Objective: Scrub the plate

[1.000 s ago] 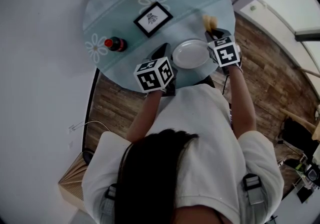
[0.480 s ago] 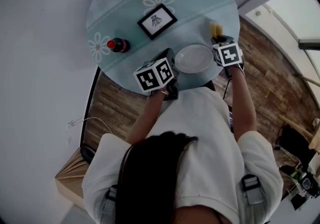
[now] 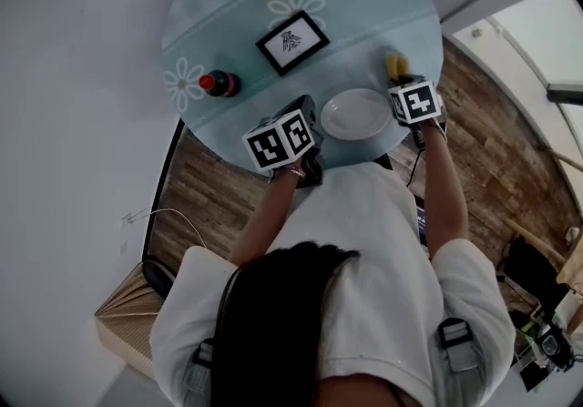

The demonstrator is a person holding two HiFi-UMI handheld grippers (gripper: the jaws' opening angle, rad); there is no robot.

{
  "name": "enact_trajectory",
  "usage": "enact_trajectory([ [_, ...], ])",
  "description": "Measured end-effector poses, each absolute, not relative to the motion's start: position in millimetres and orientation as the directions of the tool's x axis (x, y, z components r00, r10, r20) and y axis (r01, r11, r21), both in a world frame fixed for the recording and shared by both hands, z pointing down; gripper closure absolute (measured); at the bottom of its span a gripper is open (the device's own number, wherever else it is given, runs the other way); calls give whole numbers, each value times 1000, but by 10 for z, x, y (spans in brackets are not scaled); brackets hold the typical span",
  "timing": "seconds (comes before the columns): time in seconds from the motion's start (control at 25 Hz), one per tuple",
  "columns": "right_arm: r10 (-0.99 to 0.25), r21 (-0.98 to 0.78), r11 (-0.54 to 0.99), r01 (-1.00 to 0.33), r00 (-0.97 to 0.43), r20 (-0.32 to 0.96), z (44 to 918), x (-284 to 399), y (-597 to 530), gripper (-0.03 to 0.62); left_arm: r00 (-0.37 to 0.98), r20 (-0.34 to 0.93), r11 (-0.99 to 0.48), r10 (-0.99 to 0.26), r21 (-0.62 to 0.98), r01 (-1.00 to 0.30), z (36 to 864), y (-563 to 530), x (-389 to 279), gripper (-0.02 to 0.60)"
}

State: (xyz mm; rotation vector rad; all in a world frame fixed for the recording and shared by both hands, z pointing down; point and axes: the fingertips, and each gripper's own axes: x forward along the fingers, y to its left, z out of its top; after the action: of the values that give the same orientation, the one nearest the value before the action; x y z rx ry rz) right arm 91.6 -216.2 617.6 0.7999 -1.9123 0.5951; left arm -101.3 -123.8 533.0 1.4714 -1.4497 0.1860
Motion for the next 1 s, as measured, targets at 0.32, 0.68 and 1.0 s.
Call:
enact_trajectory([
  [0.32,-270,-127,629,-767,-369,889,6194,888,-2166,528,258,710,251,-655,527,-812,5352,-1222,-1030,571],
  [0.68,-217,-287,628,-724,-517,828,6064,741,-2045,430,265,711,256,-651,534,-806,5384,-1212,-1006,572],
  [1.0,-332,-311,607,-732,-589,737,5754,677,-2136,405,273,702,247,-658,543,-802,5376,-1164,-1013,571],
])
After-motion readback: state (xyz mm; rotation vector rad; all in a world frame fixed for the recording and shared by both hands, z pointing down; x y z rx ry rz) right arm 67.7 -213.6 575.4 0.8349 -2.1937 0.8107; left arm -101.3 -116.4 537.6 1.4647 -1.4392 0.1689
